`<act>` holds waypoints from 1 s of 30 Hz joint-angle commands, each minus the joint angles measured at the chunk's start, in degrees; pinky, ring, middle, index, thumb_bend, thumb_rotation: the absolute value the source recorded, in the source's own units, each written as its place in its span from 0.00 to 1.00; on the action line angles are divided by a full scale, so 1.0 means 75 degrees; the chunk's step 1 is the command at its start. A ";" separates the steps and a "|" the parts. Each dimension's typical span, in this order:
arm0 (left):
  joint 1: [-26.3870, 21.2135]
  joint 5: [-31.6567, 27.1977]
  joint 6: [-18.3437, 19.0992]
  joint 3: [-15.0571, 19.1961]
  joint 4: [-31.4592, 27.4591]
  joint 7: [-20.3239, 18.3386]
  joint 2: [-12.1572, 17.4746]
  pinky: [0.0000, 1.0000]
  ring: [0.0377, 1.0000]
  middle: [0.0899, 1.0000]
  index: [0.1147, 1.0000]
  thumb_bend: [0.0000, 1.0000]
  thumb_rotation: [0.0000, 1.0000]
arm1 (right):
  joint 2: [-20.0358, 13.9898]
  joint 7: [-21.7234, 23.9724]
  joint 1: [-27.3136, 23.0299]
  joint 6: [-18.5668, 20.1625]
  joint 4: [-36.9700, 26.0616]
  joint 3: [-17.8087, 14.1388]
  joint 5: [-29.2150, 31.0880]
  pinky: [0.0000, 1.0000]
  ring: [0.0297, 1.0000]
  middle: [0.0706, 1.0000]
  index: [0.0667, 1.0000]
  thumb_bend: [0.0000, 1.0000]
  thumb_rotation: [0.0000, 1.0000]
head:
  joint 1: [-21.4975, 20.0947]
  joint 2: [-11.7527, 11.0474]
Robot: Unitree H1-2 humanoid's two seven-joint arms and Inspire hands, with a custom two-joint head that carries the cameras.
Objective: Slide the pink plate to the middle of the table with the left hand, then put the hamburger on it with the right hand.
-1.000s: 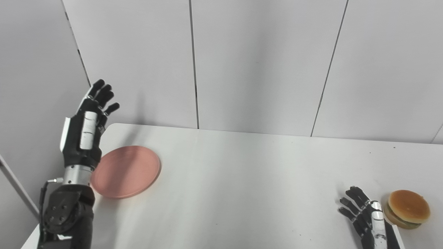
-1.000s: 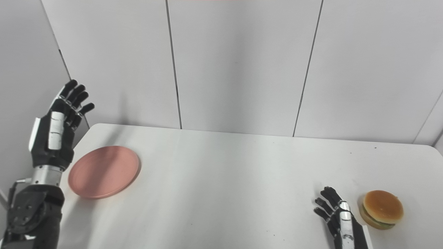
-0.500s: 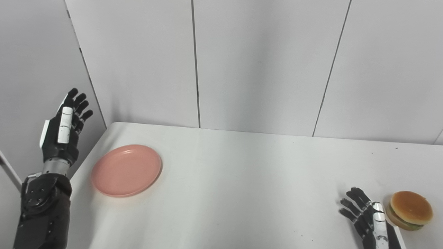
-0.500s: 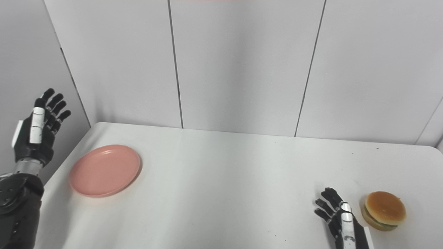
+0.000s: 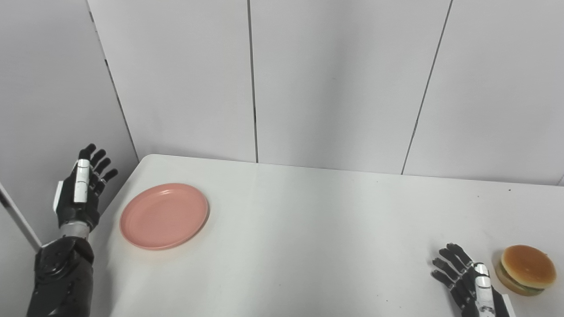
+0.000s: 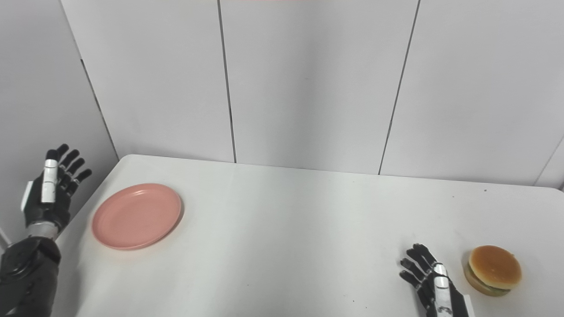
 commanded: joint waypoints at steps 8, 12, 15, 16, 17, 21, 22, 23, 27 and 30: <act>-0.0369 0.0175 -0.0556 -0.0202 0.0374 0.0038 -0.0006 0.76 0.86 0.86 0.86 0.83 0.75 | 0.0143 -0.0083 0.0316 0.0337 -0.0070 0.0058 0.0026 0.78 0.78 0.81 0.79 0.66 0.94 | -0.0047 0.0183; -0.0389 0.0221 -0.0618 -0.0385 0.0567 -0.0061 -0.0066 0.76 0.87 0.86 0.86 0.83 0.76 | 0.0138 -0.0108 0.0298 0.0336 -0.0086 0.0108 -0.0072 0.78 0.79 0.81 0.79 0.64 0.96 | -0.0097 0.0192; -0.0356 0.0303 -0.0565 -0.0522 0.0534 -0.0011 -0.0117 0.75 0.86 0.85 0.84 0.83 0.76 | 0.0156 -0.0125 0.0309 0.0348 -0.0122 0.0136 -0.0113 0.76 0.78 0.81 0.79 0.64 0.97 | -0.0127 0.0166; -0.0345 0.0359 -0.0550 -0.0588 0.0529 -0.0032 -0.0125 0.75 0.86 0.85 0.84 0.83 0.77 | 0.0162 -0.0136 0.0311 0.0354 -0.0129 0.0144 -0.0125 0.76 0.78 0.81 0.79 0.64 0.97 | -0.0132 0.0159; -0.0338 0.0394 -0.0533 -0.0638 0.0530 -0.0072 -0.0123 0.75 0.87 0.85 0.84 0.83 0.78 | 0.0172 -0.0150 0.0315 0.0359 -0.0134 0.0156 -0.0140 0.76 0.78 0.81 0.79 0.64 0.97 | -0.0168 0.0144; -0.0332 0.0439 -0.0297 -0.0818 0.0381 -0.0205 -0.0134 0.76 0.87 0.85 0.85 0.86 0.78 | 0.0221 -0.0169 0.0331 0.0320 -0.0171 0.0196 -0.0125 0.75 0.77 0.81 0.79 0.62 0.96 | -0.0220 0.0152; -0.0331 0.0416 -0.0240 -0.0830 0.0331 -0.0233 -0.0143 0.76 0.88 0.85 0.85 0.86 0.77 | 0.0230 -0.0170 0.0332 0.0312 -0.0177 0.0201 -0.0118 0.74 0.76 0.80 0.79 0.62 0.96 | -0.0220 0.0152; -0.0318 0.0438 -0.0103 -0.0895 0.0175 -0.0279 -0.0168 0.77 0.88 0.85 0.85 0.86 0.77 | 0.0233 -0.0166 0.0333 0.0313 -0.0186 0.0210 -0.0115 0.74 0.76 0.80 0.79 0.62 0.96 | -0.0235 0.0144; -0.0302 0.0545 0.0245 -0.1123 -0.0138 -0.0364 -0.0264 0.77 0.88 0.84 0.85 0.85 0.77 | 0.0215 -0.0136 0.0352 0.0281 -0.0210 0.0234 -0.0109 0.74 0.77 0.80 0.79 0.62 0.95 | -0.0229 0.0164; -0.0283 0.0455 0.0437 -0.1172 -0.0297 -0.0353 -0.0395 0.78 0.88 0.83 0.85 0.85 0.75 | 0.0221 -0.0162 0.0379 0.0311 -0.0268 0.0234 -0.0104 0.74 0.77 0.80 0.79 0.62 0.95 | -0.0256 0.0202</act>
